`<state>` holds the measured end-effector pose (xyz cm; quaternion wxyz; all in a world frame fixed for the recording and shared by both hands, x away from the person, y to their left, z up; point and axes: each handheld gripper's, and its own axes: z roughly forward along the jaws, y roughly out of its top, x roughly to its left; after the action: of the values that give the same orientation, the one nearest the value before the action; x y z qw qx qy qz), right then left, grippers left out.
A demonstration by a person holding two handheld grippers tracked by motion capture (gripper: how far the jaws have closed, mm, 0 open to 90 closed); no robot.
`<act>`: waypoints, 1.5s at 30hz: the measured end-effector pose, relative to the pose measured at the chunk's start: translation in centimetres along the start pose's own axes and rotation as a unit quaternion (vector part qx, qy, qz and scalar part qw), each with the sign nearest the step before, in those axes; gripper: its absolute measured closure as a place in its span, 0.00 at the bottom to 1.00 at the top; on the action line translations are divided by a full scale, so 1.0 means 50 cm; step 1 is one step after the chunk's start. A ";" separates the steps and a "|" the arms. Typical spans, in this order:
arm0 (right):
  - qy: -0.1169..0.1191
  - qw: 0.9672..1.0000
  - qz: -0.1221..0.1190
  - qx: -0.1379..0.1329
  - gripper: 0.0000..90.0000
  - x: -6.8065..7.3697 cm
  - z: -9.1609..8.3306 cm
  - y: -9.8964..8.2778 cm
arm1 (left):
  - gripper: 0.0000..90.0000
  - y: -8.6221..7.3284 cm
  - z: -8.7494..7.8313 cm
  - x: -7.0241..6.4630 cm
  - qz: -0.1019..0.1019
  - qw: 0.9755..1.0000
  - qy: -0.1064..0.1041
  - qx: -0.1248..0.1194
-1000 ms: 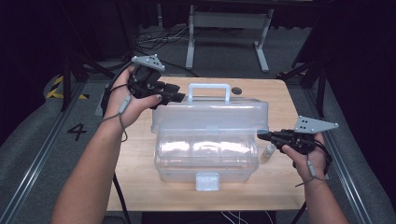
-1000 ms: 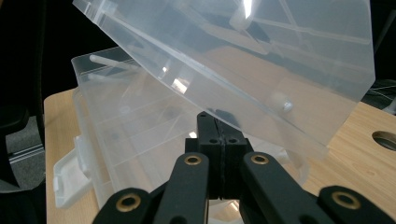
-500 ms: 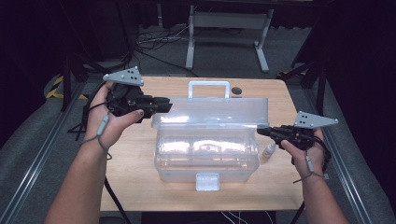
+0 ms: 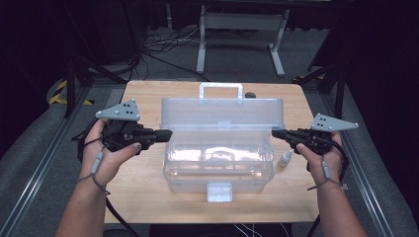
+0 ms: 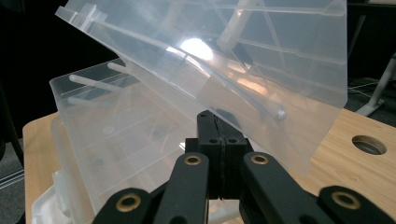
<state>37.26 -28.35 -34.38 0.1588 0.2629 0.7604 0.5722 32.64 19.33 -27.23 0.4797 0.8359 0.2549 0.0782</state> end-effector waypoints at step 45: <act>-0.012 1.000 0.000 -0.008 1.00 -0.001 0.005 0.003 | 1.00 -0.054 0.095 0.071 -0.056 0.990 0.104 -0.073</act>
<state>37.47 -28.12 -34.30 0.1703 0.2685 0.7535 0.5754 36.54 18.59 -32.43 0.5140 0.7706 0.3429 0.1559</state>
